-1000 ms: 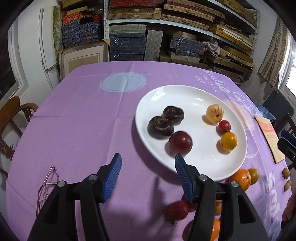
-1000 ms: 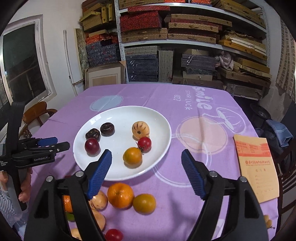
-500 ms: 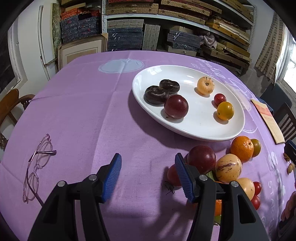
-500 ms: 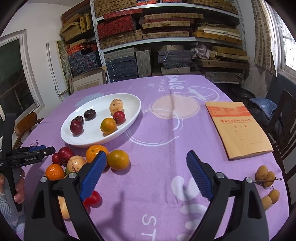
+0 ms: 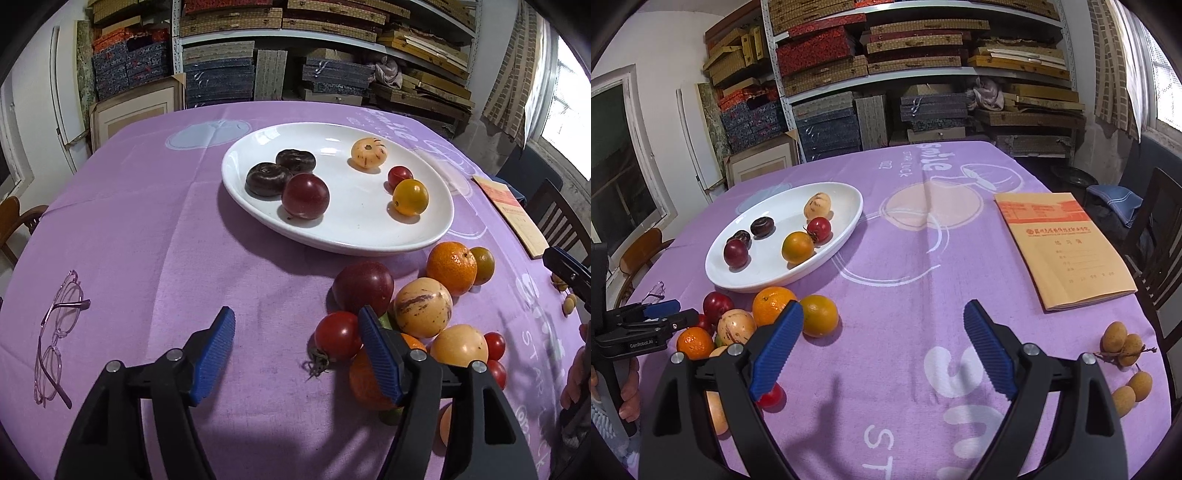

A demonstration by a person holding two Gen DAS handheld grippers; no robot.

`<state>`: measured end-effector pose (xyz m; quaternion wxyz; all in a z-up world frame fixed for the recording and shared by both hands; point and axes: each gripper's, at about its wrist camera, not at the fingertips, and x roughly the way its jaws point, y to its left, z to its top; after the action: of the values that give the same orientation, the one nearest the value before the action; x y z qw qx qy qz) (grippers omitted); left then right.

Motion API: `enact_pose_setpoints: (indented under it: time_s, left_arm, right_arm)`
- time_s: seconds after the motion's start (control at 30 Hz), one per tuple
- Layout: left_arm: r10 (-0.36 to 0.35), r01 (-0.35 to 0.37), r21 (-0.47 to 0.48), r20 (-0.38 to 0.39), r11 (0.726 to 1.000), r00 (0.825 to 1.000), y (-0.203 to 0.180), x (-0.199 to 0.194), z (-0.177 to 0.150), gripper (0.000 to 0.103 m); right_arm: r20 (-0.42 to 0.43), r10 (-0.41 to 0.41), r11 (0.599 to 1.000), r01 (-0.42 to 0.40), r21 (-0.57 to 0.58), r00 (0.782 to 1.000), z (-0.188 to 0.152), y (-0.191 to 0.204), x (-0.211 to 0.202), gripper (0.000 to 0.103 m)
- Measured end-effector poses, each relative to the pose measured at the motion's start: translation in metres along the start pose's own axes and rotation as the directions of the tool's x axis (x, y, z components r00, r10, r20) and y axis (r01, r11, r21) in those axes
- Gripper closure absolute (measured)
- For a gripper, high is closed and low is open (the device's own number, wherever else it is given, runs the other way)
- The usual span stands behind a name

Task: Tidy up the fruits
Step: 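Move the left gripper back to the fruit cluster toward a red tomato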

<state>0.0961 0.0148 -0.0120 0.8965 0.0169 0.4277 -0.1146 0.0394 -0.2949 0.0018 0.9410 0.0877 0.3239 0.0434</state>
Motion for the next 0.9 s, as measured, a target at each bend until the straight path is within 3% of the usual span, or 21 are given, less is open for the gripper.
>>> enact_pose_setpoints:
  time_s: [0.5, 0.73, 0.83, 0.9]
  left_arm:
    - [-0.113, 0.113, 0.014, -0.009, 0.993, 0.994, -0.017, 0.001, -0.001, 0.032]
    - [-0.069, 0.069, 0.040, 0.007, 0.997, 0.998, -0.014, 0.005, -0.002, 0.039]
    - [-0.065, 0.066, 0.020, -0.025, 0.998, 0.998, -0.001, 0.006, -0.004, 0.032]
    - [-0.051, 0.051, 0.020, -0.022, 0.998, 0.998, 0.002, 0.005, -0.006, 0.023]
  right_arm:
    - [0.000, 0.004, 1.000, -0.004, 0.009, 1.000, 0.001, 0.002, 0.000, 0.016]
    - [0.008, 0.015, 1.000, -0.015, 0.026, 1.000, 0.001, -0.001, -0.002, 0.013]
    - [0.006, 0.020, 0.999, -0.020, 0.031, 1.000, 0.002, -0.002, -0.002, 0.012]
    - [0.001, 0.024, 0.999, -0.024, 0.034, 1.000, 0.002, -0.004, -0.002, 0.012]
